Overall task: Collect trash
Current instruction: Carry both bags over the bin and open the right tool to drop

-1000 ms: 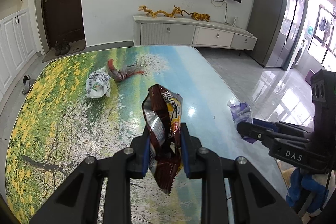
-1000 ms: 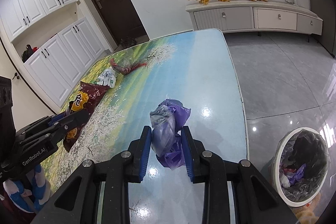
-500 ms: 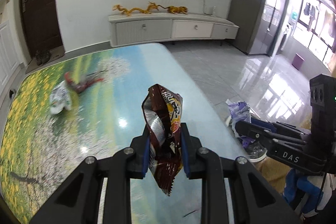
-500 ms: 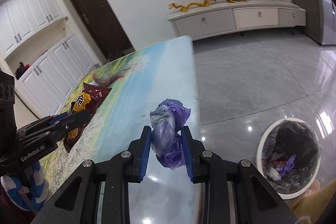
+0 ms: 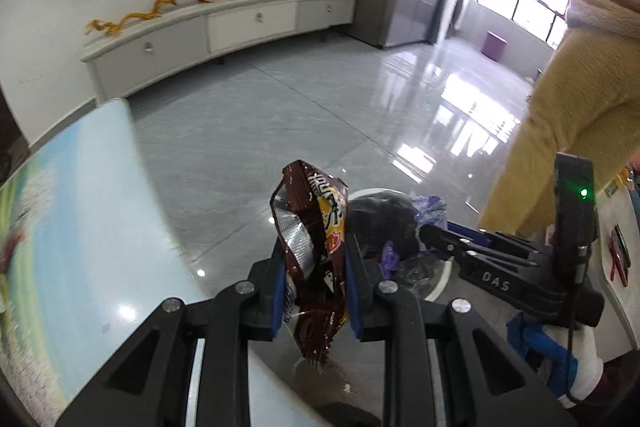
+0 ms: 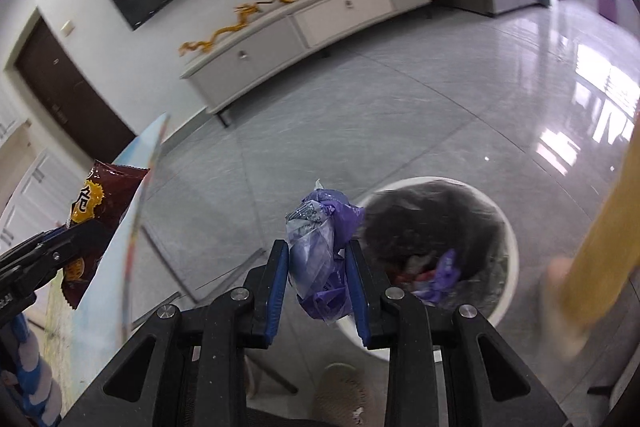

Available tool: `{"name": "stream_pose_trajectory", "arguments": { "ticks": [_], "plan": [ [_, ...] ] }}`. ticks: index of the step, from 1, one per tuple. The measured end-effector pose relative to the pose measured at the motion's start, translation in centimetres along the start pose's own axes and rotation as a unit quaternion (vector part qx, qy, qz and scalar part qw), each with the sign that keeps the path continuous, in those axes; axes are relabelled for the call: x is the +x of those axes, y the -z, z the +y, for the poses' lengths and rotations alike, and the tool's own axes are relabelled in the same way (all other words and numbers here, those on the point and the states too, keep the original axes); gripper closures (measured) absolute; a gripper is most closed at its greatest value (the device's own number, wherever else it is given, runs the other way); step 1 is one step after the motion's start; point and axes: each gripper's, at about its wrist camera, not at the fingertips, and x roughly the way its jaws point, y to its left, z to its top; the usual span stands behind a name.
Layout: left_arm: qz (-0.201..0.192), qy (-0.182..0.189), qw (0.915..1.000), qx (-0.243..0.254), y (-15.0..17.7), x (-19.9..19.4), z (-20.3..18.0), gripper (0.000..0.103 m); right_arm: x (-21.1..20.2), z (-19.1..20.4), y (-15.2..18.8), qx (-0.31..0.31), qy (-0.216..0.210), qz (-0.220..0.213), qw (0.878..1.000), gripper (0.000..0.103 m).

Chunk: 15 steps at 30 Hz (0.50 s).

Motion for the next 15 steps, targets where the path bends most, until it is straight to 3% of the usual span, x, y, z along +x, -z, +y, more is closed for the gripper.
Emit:
{"name": "stream_pose_trajectory", "arguments": {
  "ticks": [6, 9, 15],
  "plan": [
    [0.026, 0.032, 0.9991, -0.011, -2.7, 4.6, -3.3, 0.078, 0.8, -3.4, -1.0, 0.032, 0.024, 0.002, 0.999, 0.073],
    [0.038, 0.049, 0.9975, -0.032, -3.6, 6.4, -4.0, 0.078, 1.4, -4.0, -1.5, 0.044, 0.043, 0.000, 0.998, 0.055],
    [0.055, 0.086, 0.9929, -0.062, -4.7, 9.2, -5.1, 0.068, -0.7, -4.5, -2.3, 0.063, 0.087, -0.035, 0.994, 0.049]
  ]
}}
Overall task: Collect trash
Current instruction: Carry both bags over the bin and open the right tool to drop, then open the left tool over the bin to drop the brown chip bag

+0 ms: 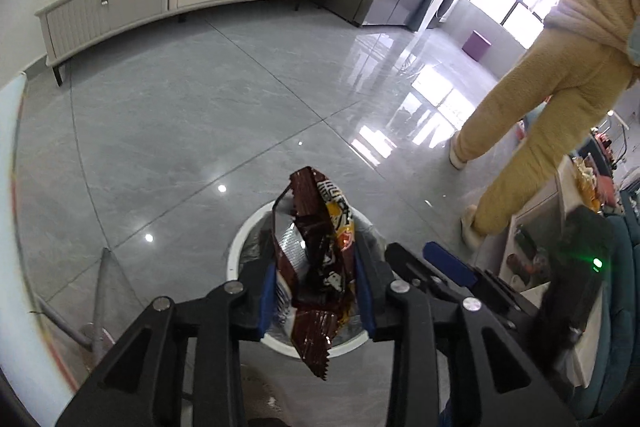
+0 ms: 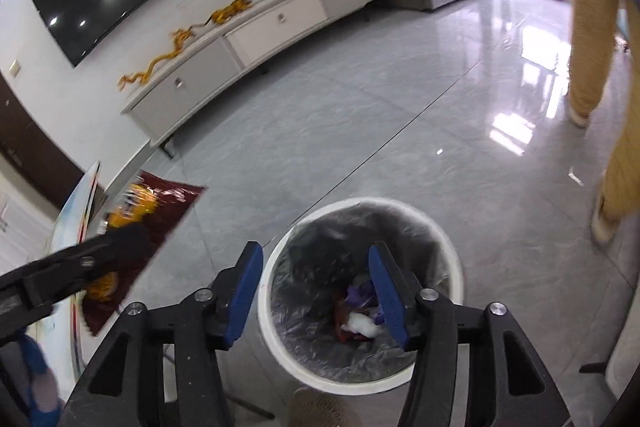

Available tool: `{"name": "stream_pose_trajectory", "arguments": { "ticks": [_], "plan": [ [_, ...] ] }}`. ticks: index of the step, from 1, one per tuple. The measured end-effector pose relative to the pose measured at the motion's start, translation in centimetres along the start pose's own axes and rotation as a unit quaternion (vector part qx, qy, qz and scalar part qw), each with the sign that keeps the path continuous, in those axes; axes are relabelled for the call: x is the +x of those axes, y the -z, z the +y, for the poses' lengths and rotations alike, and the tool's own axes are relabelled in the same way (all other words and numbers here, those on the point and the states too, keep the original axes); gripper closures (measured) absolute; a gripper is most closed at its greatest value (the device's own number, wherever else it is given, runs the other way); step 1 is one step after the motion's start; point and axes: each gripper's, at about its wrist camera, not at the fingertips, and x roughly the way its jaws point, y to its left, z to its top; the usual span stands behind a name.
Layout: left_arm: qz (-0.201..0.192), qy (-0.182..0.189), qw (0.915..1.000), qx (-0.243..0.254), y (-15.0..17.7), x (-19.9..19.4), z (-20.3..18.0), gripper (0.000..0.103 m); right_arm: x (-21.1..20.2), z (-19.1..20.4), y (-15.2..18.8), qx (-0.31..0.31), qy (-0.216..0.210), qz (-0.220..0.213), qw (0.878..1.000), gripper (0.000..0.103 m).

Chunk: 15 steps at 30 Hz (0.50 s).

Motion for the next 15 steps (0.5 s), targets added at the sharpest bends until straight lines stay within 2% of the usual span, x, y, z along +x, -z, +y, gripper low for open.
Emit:
{"name": "stream_pose_trajectory", "arguments": {
  "ticks": [4, 9, 15],
  "plan": [
    [0.007, 0.013, 0.9998, -0.012, -0.2, 1.1, -0.8, 0.054, -2.6, -1.0, 0.0, 0.019, 0.023, -0.031, 0.999, 0.045],
    [0.021, 0.010, 0.9996, -0.013, 0.5, 1.5, -1.8, 0.053, -4.9, -1.8, -0.4, 0.062, 0.050, -0.068, 0.995, 0.041],
    [0.005, -0.007, 0.9999, -0.009, 1.0, -0.5, -1.5, 0.052, -7.3, 1.0, -1.6, 0.045, 0.079, -0.127, 0.988, 0.038]
  ]
}}
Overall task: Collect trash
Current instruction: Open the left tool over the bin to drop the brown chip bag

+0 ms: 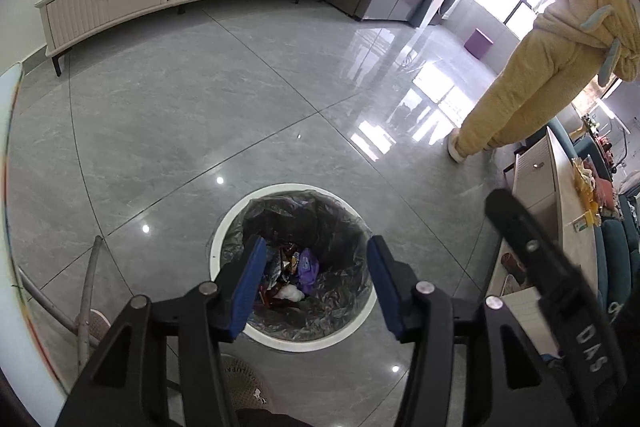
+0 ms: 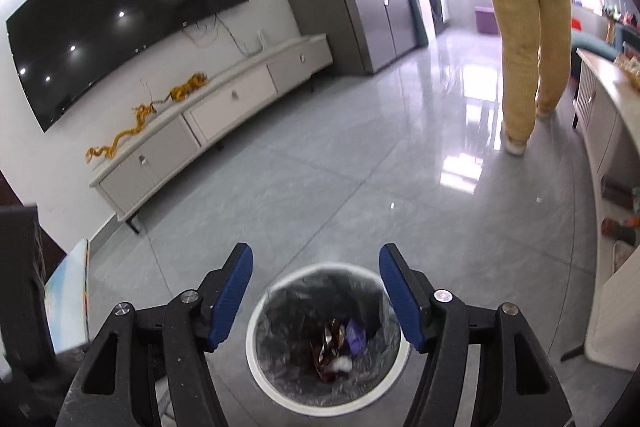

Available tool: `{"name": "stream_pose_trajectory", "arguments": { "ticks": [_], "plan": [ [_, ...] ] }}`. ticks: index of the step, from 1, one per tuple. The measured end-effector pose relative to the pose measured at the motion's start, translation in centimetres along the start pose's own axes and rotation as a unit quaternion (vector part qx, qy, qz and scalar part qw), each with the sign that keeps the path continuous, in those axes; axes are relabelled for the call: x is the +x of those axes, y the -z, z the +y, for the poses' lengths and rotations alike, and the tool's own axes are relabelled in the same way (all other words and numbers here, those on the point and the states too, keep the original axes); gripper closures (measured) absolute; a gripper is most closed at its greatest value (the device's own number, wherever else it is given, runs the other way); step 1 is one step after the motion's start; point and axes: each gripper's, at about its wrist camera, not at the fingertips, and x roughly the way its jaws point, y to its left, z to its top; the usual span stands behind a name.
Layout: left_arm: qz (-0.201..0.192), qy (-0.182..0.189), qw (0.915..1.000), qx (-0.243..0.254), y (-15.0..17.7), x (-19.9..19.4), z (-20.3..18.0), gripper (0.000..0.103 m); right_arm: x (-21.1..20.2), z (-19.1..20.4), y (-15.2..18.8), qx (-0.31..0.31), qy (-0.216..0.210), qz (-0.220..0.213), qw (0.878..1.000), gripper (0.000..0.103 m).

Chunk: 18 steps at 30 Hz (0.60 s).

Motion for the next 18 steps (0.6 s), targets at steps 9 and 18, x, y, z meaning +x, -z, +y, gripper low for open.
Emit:
{"name": "stream_pose_trajectory", "arguments": {
  "ticks": [9, 18],
  "plan": [
    [-0.013, 0.012, 0.9998, 0.001, 0.3, -1.7, -0.1, 0.052, -5.2, 2.7, -0.7, -0.044, 0.013, -0.055, 0.997, 0.034],
    [0.001, 0.018, 0.9993, 0.032, 2.1, -0.7, -2.9, 0.047, -10.8, 0.3, -0.2, -0.054, 0.062, -0.119, 0.990, 0.027]
  ]
}}
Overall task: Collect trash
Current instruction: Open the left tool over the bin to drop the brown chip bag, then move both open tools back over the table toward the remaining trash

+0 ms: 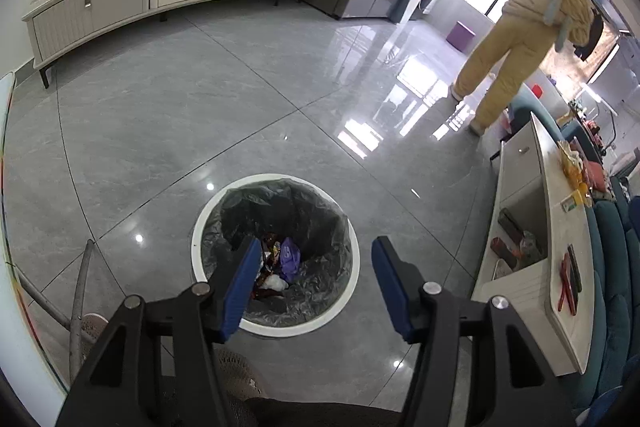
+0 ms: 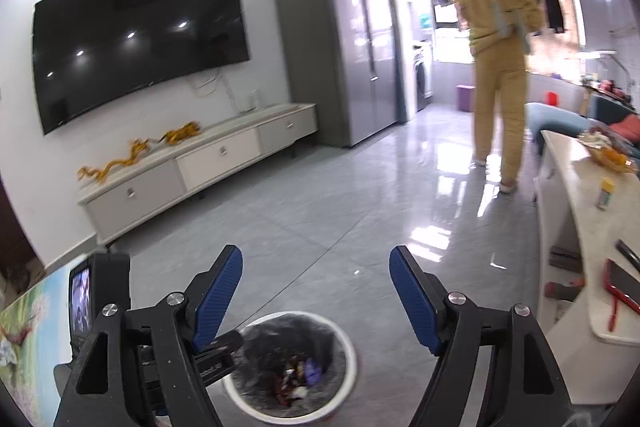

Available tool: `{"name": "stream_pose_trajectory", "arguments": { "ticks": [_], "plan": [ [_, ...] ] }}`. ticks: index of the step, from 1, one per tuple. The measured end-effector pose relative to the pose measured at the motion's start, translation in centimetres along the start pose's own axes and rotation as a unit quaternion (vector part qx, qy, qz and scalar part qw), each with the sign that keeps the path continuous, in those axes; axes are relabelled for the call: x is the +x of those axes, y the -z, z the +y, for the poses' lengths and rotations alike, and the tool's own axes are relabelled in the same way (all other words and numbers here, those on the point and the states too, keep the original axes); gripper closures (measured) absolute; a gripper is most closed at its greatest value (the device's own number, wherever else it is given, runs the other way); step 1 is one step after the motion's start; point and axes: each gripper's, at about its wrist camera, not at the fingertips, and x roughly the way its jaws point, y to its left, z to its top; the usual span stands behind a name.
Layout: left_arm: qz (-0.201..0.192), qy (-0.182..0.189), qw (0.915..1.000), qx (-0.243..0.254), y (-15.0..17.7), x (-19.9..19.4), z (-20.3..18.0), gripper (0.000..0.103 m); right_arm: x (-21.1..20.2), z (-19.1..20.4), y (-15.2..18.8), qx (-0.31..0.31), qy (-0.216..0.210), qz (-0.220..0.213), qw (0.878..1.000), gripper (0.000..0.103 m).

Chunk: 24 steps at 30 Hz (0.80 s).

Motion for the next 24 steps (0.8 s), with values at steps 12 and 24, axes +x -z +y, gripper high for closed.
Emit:
{"name": "stream_pose_trajectory", "arguments": {
  "ticks": [12, 24],
  "plan": [
    [-0.021, -0.003, 0.9996, 0.017, 1.3, -1.1, -2.7, 0.047, -2.6, -2.7, 1.2, 0.004, 0.011, 0.002, 1.000, 0.027],
    [-0.082, -0.037, 0.9960, 0.003, 1.1, -7.1, -0.5, 0.047, -2.6, -1.8, 0.2, 0.004, -0.044, -0.008, 0.999, 0.026]
  ]
}}
